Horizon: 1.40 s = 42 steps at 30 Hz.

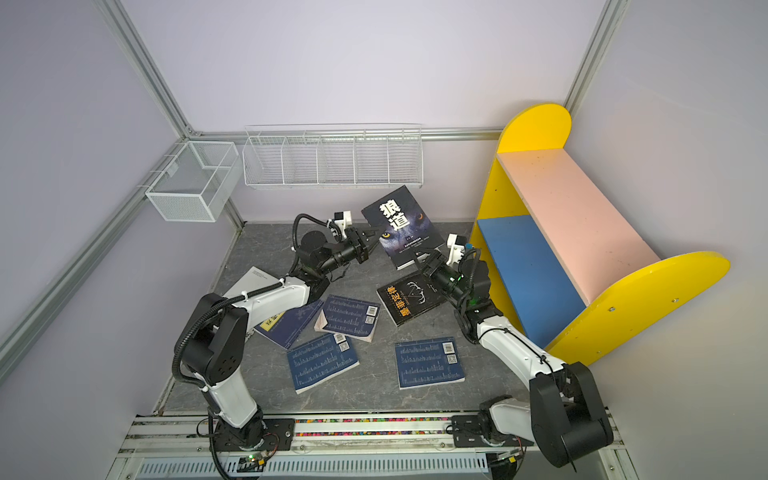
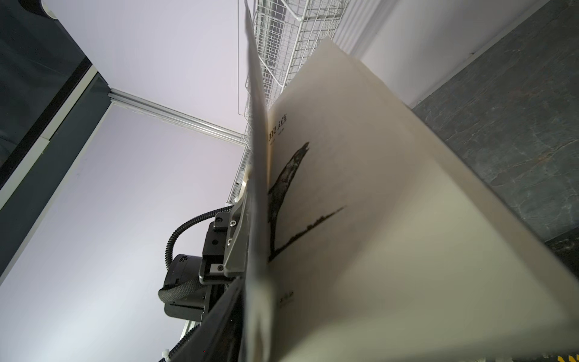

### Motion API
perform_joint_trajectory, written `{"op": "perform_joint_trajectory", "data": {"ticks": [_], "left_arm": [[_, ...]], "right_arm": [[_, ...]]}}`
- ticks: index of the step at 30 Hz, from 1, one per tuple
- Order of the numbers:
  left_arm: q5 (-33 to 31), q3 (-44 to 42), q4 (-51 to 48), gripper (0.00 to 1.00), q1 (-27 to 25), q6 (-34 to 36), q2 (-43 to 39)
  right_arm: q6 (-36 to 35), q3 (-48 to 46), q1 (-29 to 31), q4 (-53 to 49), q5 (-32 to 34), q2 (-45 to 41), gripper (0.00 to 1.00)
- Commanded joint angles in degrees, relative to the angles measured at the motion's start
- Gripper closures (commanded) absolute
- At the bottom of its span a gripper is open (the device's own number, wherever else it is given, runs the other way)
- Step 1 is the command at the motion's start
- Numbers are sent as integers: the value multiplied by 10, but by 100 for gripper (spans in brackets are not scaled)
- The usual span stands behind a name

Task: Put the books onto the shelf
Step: 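Carry the wolf-eye book with the right gripper toward the blue shelf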

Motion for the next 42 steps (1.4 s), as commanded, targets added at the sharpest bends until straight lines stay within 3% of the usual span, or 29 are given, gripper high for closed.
{"op": "perform_joint_trajectory", "data": {"ticks": [1,13,21,25,33,42], "left_arm": [[11,-6,71,100,-1,-20,-23],[5,-21,53,100,-1,-6,-35],[-14,-27,1,56,0,30,-43],[-27,-32,-91,41,10,102,-65],[-45,-63,-234,31,30,216,-131],[-42,-87,-253,29,31,235,-153]], "right_arm": [[16,20,-2,48,20,8,57],[14,17,-8,31,52,5,87],[-20,7,-39,-34,84,-28,93],[-55,16,-67,-94,92,-65,94],[-106,37,-176,-211,72,-134,94],[-108,27,-292,-205,35,-133,93]]}}
